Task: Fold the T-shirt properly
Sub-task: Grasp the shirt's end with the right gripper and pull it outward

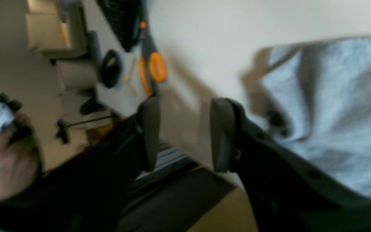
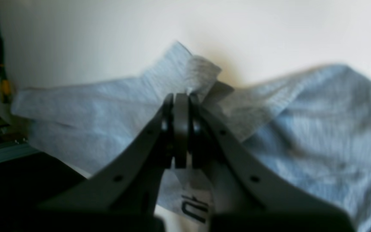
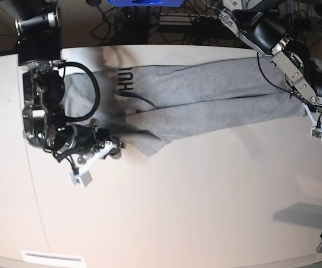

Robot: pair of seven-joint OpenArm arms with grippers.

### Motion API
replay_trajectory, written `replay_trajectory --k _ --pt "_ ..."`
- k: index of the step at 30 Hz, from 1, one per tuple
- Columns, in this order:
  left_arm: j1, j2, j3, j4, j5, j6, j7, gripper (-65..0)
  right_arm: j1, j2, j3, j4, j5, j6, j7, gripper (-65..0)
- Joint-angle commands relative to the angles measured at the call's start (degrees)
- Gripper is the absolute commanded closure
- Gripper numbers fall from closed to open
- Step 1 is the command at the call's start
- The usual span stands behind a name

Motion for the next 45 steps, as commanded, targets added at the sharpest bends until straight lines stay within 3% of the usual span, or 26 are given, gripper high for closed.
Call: replay_trajectory --k 1,18,23,34,45 --pt "-0.69 -0.82 0.05 -0.04 0.32 0.6 -0.37 -25.4 1.05 -0.01 0.28 2.62 1.28 0.12 0.8 -0.6" --pt "-0.69 -0.73 0.05 -1.27 -0.03 0.6 -0.37 -25.4 -10.29 0.08 0.46 14.49 1.2 0.12 0.97 -0.6" --pt "-0.61 -0.64 0.05 -1.27 -0.03 0.6 -0.37 -25.4 -13.63 0.17 0.37 15.63 1.2 0.12 4.05 -0.6" --pt "-0.61 -0.64 0.14 -1.36 -0.03 0.6 -0.45 -25.4 -19.96 5.18 0.37 15.72 1.28 0.12 9.85 -0.6" --pt "-0.61 -0.56 0.14 -3.91 -0.03 0.6 -0.45 -25.4 -21.98 6.59 0.37 15.72 0.93 0.12 9.94 -0.6"
